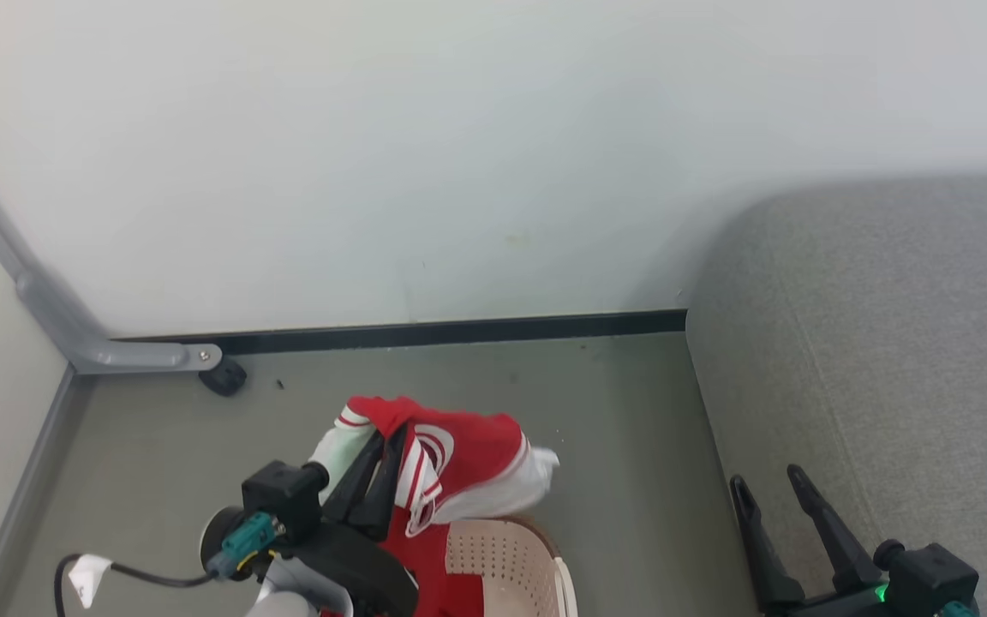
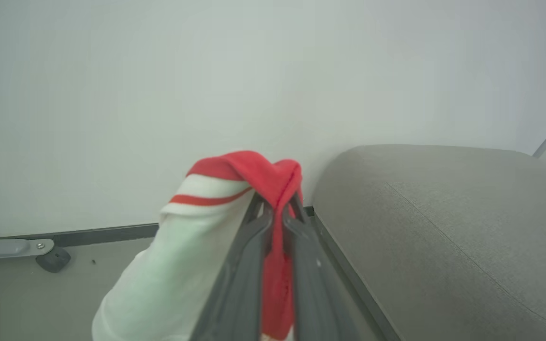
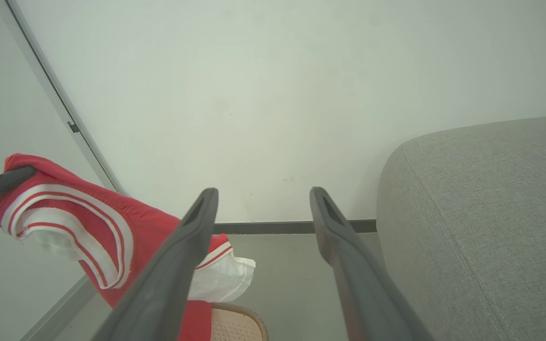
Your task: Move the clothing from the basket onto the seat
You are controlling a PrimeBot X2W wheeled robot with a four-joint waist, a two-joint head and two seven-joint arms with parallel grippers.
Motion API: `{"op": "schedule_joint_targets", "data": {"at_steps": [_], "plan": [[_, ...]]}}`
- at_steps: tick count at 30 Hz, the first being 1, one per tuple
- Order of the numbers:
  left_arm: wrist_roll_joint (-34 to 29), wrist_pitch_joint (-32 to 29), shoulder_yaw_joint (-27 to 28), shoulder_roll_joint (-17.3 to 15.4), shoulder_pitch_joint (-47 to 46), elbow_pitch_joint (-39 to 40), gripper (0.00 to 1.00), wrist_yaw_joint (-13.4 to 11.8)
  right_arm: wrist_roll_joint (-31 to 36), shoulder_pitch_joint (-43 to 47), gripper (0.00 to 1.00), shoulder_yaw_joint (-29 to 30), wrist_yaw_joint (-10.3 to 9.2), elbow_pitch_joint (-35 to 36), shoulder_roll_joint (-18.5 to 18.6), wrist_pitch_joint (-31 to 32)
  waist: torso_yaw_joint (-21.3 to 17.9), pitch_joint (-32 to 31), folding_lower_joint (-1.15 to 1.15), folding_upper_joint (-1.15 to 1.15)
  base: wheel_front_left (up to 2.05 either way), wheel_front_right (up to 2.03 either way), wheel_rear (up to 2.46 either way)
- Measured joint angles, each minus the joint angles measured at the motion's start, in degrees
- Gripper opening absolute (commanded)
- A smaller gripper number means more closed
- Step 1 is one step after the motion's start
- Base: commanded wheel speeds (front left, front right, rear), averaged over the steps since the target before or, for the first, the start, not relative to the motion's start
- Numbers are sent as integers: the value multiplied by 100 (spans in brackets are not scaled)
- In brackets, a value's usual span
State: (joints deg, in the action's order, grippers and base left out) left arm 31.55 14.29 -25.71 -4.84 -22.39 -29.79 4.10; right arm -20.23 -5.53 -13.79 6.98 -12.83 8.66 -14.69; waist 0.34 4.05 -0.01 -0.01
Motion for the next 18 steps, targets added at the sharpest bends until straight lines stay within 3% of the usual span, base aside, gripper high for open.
{"op": "schedule_joint_targets", "data": {"at_steps": [18], "plan": [[-82,-155,-281,-230,585,1455,0,-7,2,147,100,-495,2,188,18,212,-6,-311,1,1,0,0,0]]}}
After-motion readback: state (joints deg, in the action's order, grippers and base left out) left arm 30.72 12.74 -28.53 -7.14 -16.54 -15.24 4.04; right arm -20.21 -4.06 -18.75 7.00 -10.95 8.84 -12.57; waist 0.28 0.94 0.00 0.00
